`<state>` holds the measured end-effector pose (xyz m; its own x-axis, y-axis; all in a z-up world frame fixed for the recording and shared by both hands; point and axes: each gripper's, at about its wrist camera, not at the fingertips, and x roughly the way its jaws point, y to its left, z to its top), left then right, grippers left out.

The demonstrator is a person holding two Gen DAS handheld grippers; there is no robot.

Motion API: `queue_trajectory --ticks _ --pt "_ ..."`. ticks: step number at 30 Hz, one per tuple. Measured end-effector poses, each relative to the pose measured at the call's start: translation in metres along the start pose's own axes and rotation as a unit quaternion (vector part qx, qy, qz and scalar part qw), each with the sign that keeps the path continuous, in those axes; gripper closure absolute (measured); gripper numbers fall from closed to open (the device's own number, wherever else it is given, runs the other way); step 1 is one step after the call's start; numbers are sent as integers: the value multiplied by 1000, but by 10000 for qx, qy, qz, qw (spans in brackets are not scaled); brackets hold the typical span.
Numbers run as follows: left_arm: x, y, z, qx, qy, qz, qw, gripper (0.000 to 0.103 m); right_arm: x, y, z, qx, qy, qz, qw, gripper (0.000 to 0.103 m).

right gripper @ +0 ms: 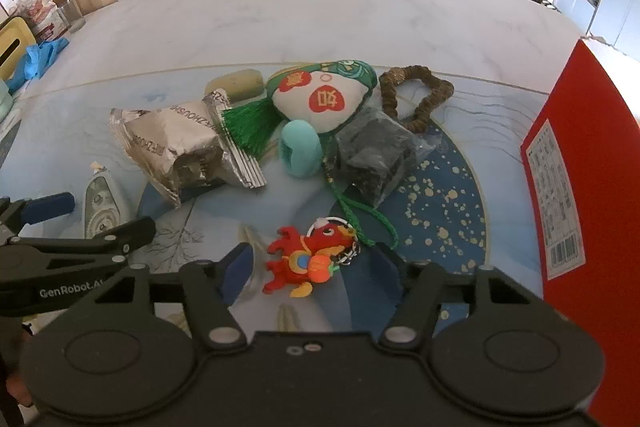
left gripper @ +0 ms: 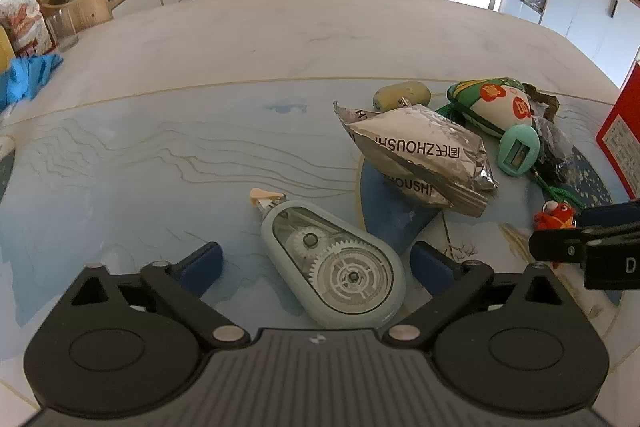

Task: Organize objects
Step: 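Grasp the white-teal tape dispenser with left tool while right tool grasps red dragon plush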

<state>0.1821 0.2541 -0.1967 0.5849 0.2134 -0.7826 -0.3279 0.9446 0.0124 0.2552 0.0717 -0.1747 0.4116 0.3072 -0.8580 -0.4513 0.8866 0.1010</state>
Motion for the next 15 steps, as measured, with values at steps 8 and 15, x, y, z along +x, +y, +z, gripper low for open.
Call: queue_trajectory --ticks 8,15 --pt "-8 -4 2 217 -72 -167 9996 32 -1 0 0 -14 -67 110 9999 59" --pt "-10 0 2 226 -26 -218 9995 35 -6 -2 -5 -16 -77 272 9996 66"
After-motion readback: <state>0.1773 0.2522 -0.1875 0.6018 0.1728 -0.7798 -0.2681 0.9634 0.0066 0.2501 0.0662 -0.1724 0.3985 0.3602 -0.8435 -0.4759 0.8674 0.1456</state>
